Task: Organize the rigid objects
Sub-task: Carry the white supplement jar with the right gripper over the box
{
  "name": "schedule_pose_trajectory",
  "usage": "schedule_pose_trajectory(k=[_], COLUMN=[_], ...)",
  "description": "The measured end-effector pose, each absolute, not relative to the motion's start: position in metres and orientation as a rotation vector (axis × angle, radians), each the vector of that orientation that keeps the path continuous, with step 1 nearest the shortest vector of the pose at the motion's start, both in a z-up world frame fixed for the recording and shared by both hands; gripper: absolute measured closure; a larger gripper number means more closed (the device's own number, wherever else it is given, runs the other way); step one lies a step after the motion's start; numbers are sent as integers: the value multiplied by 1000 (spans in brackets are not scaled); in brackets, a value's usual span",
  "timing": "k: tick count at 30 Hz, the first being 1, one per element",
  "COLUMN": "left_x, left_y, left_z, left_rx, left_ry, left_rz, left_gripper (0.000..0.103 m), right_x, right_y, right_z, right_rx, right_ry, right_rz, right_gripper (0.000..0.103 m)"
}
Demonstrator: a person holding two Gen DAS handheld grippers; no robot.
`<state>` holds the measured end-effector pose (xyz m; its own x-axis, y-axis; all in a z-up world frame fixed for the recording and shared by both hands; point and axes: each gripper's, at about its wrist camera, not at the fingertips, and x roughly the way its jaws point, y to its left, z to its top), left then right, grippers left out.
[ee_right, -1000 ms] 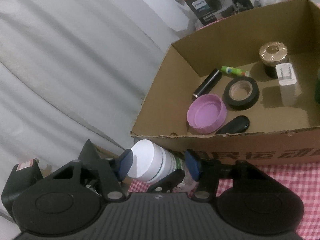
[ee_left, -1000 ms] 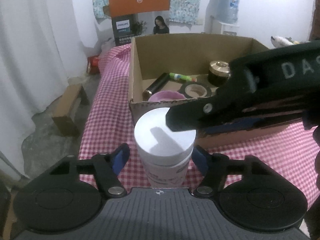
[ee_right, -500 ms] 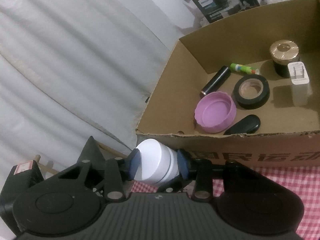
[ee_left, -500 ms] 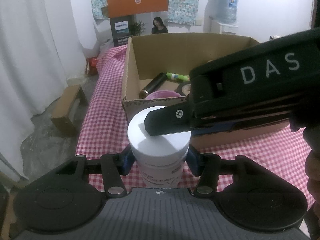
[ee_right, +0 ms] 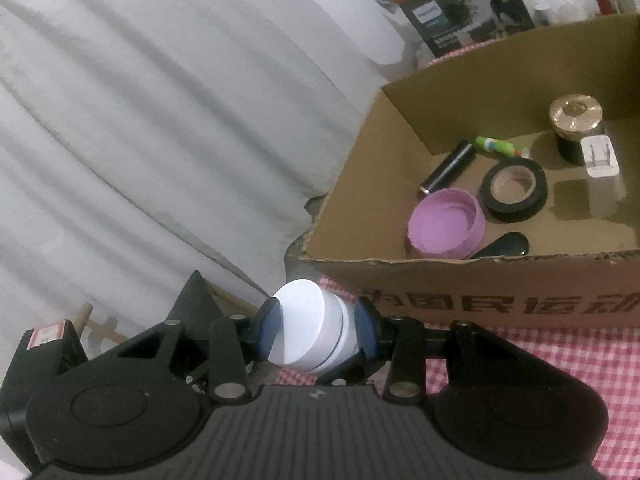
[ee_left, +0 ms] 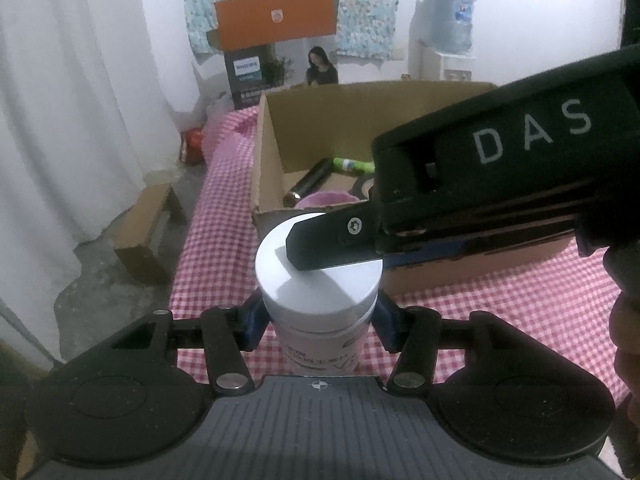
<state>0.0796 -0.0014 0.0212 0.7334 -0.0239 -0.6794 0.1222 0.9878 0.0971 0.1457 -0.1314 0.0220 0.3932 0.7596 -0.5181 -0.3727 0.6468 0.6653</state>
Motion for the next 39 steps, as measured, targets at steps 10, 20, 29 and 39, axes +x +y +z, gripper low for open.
schedule_pose_trajectory(k=[10,20,29,39], left_x=[48,91,161,189], left_y=[-1,-40,-89,-88], left_z=[81,139,92,43], left_rx=[166,173,126,74], left_ry=[603,503,678,860], left_rz=[-51,-209,-384,-403], left_gripper=[50,50,50,50], right_x=[120,133,181,224], right_y=[-134,-179,-243,-254], right_z=[81,152,112,51], right_rx=[459,417,495,554], right_ry=[759,589,701,861], right_rz=[865,788,623,606], right_gripper=[59,59,59,59])
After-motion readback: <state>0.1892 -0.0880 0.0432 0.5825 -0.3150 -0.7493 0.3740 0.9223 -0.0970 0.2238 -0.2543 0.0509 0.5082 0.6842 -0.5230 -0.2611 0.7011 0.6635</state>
